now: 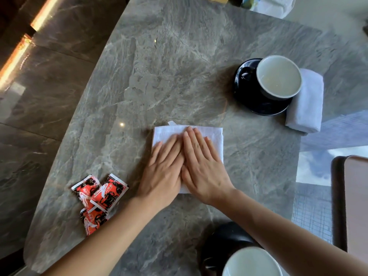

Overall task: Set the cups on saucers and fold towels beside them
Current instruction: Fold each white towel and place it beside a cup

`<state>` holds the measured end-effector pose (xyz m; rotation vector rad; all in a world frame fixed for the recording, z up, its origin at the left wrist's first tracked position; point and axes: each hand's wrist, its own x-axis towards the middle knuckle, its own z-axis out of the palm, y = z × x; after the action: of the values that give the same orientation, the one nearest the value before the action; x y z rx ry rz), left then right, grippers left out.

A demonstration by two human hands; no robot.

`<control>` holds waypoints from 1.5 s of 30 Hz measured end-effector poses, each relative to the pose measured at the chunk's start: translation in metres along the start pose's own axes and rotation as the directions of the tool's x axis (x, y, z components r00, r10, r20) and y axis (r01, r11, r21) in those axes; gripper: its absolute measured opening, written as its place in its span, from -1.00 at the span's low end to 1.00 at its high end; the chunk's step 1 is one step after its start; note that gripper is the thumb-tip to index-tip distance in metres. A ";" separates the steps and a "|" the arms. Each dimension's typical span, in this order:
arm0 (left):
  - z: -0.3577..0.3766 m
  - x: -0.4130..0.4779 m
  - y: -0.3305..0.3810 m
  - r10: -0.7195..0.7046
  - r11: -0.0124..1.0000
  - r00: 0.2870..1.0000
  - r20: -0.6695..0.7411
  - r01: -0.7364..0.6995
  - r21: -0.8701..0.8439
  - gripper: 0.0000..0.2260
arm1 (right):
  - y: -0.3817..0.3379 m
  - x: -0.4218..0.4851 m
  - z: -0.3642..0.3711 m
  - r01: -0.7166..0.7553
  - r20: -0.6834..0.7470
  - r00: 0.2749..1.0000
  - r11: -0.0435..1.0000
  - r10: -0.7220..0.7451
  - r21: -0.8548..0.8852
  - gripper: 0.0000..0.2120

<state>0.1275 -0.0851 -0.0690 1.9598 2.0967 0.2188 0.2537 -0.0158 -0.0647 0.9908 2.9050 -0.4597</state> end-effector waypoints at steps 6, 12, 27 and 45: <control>0.003 -0.003 -0.004 -0.136 0.987 0.990 0.039 0.132 0.094 -0.46 | 0.013 -0.004 0.000 0.038 -0.005 0.999 0.999 -0.038 -0.031 -0.37; -0.002 -0.010 -0.010 -0.163 0.982 0.986 0.044 0.158 0.105 -0.40 | 0.033 -0.017 -0.005 -0.027 0.032 0.999 0.998 0.029 -0.054 -0.28; -0.026 -0.013 -0.007 -0.057 0.977 0.995 -0.084 0.038 -0.210 -0.58 | 0.053 -0.032 -0.008 0.120 -0.115 0.988 0.974 -0.099 0.192 -0.36; -0.011 -0.046 -0.008 0.037 0.977 0.995 -0.092 -0.055 -0.208 -0.61 | 0.058 -0.060 -0.021 0.242 -0.385 0.913 0.940 -0.136 0.241 -0.96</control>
<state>0.1192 -0.1303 -0.0567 1.9050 1.9890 0.5224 0.3376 -0.0021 -0.0523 0.9050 3.3625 -0.8062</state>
